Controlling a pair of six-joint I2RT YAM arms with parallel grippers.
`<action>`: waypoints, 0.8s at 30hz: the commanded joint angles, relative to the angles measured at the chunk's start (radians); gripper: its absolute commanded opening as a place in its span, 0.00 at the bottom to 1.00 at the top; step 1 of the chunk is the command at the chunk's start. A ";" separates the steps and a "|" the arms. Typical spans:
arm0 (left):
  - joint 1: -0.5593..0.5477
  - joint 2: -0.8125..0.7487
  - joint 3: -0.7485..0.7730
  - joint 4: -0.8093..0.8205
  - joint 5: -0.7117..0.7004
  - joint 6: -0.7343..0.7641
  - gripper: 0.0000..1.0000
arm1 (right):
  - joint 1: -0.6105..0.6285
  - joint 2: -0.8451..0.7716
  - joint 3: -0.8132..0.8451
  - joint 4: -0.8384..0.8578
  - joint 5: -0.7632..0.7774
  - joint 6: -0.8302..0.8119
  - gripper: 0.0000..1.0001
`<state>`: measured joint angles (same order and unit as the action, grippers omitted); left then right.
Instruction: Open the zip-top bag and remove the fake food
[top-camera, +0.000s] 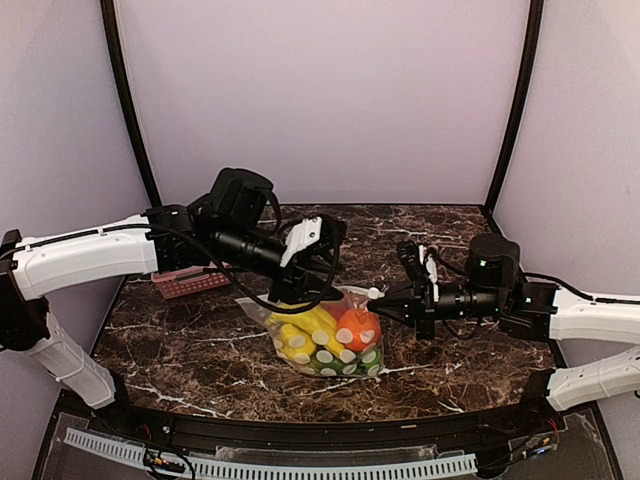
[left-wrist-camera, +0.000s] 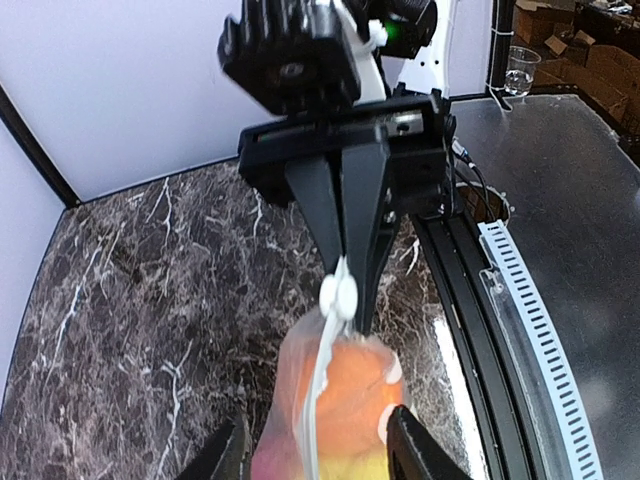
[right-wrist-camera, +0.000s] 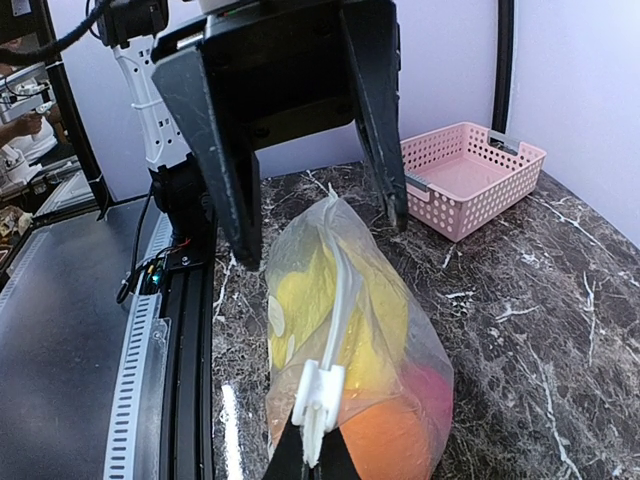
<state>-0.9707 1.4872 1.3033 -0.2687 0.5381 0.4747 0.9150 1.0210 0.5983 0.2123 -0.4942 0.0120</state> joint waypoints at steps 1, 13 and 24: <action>-0.026 0.045 0.060 0.076 0.021 -0.040 0.48 | 0.012 -0.011 0.036 0.003 0.012 -0.029 0.00; -0.058 0.192 0.174 0.097 0.111 -0.075 0.46 | 0.018 -0.046 0.031 -0.031 0.045 -0.049 0.00; -0.059 0.197 0.159 0.069 0.131 -0.096 0.10 | 0.019 -0.071 0.013 -0.031 0.101 -0.043 0.00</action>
<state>-1.0252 1.7138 1.4590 -0.1818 0.6590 0.3878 0.9226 0.9852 0.6067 0.1471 -0.4255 -0.0269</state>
